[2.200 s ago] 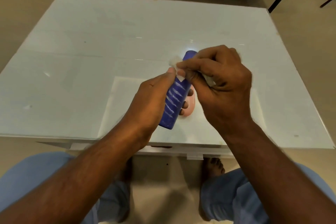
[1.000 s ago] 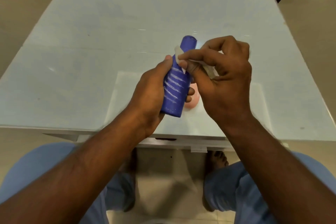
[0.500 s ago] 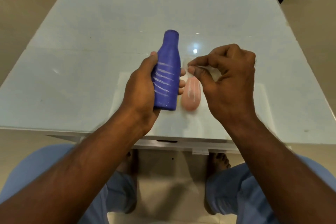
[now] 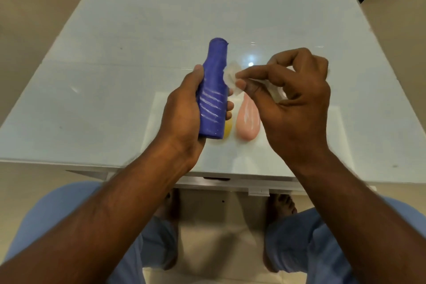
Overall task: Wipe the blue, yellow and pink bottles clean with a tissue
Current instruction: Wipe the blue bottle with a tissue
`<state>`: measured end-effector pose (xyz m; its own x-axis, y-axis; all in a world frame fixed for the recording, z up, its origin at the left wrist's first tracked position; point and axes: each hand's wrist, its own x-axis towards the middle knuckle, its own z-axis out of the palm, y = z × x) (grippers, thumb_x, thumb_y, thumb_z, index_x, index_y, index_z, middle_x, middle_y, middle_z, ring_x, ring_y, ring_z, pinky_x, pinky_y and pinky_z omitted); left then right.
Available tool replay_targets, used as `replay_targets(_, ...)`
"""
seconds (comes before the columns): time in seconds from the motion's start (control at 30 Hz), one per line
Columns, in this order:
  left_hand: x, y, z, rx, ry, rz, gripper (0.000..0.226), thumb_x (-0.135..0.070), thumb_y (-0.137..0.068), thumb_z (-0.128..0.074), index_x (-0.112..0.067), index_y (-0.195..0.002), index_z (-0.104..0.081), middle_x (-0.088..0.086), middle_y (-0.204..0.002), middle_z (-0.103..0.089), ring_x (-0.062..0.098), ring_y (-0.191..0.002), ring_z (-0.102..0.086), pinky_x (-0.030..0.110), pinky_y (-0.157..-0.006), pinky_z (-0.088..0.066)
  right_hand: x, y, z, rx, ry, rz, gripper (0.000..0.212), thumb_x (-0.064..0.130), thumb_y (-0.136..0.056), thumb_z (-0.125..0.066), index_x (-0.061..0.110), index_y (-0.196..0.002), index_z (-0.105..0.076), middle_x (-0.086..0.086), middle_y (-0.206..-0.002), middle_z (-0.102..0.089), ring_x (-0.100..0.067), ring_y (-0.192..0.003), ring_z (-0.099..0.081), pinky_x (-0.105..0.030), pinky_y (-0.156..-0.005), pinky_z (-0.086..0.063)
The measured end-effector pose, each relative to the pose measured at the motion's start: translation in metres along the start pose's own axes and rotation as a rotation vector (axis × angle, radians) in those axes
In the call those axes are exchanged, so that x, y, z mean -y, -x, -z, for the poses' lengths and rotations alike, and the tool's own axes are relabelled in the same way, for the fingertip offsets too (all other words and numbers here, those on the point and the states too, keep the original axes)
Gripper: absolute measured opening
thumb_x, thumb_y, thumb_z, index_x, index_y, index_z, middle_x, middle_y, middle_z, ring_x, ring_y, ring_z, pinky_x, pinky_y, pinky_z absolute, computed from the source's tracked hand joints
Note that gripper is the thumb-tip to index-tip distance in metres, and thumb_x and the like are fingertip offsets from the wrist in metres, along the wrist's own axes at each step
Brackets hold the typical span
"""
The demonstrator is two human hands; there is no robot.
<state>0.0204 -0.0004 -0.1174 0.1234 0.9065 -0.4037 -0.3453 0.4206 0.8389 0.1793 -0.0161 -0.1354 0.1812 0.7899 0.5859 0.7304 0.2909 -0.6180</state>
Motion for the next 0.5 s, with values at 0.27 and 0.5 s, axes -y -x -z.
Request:
replay_targets(0.27, 0.000, 0.000, -0.003, -0.007, 0.114, 0.034, 0.027, -0.038, -0.101, -0.051, -0.017, -0.115, -0.062, 0.004, -0.085, -0.073, 0.019, -0.068, -0.070, 0.031, -0.066, -0.059, 0.000, 0.008, -0.010, 0.115, 0.039, -0.031, 0.016, 0.033, -0.094, -0.077, 0.023, -0.105, -0.082, 0.001, -0.109, -0.062, -0.022, -0.115, -0.049, -0.035, -0.090, -0.040)
replay_targets(0.5, 0.007, 0.000, -0.004, 0.001, 0.046, 0.028, 0.033, -0.041, -0.102, -0.048, -0.016, -0.120, -0.062, 0.004, -0.088, -0.072, 0.018, -0.073, -0.068, 0.035, -0.072, -0.057, 0.017, 0.012, -0.008, 0.067, -0.042, 0.123, 0.015, 0.030, -0.097, -0.075, 0.021, -0.104, -0.083, -0.004, -0.103, -0.066, -0.020, -0.110, -0.047, -0.039, -0.085, -0.043)
